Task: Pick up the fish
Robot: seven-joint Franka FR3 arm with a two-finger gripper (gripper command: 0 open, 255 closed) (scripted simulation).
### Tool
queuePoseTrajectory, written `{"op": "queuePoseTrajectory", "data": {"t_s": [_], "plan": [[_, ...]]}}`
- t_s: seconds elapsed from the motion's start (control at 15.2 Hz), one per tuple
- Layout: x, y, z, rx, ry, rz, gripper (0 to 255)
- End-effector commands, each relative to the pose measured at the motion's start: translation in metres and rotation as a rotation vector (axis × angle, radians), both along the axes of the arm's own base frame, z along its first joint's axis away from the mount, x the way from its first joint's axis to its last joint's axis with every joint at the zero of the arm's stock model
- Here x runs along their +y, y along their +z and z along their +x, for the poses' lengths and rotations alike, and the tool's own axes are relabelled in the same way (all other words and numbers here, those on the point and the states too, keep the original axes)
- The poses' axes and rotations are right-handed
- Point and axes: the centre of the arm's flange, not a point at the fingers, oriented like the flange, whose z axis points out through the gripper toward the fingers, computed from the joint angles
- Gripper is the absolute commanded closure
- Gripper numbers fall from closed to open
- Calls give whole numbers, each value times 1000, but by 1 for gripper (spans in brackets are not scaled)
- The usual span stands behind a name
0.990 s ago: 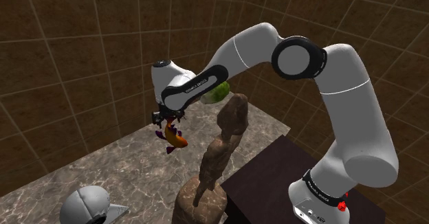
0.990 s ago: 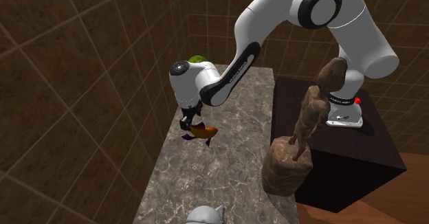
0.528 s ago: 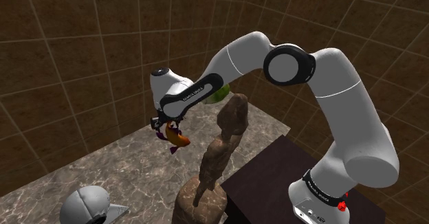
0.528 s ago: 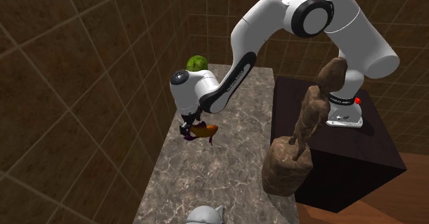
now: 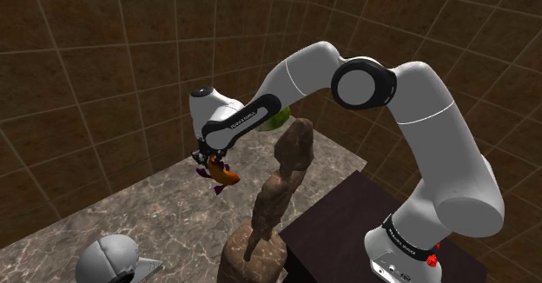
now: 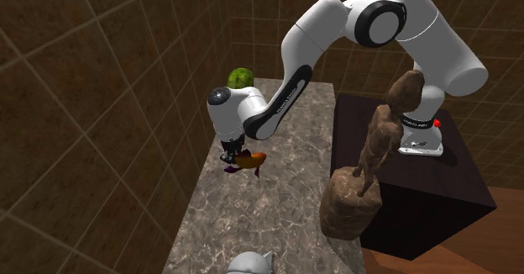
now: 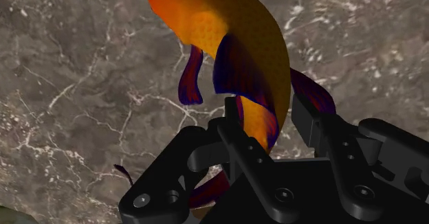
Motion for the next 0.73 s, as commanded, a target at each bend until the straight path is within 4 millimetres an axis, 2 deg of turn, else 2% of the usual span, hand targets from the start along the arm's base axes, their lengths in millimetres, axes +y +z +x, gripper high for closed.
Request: {"op": "queuePoseTrajectory", "data": {"t_s": [0.0,0.13,0.66], "plan": [[1,-4,-2,6,1,-1,255],[-1,-2,-2,6,1,-1,255],[-1,41,-2,6,1,-1,255]]}}
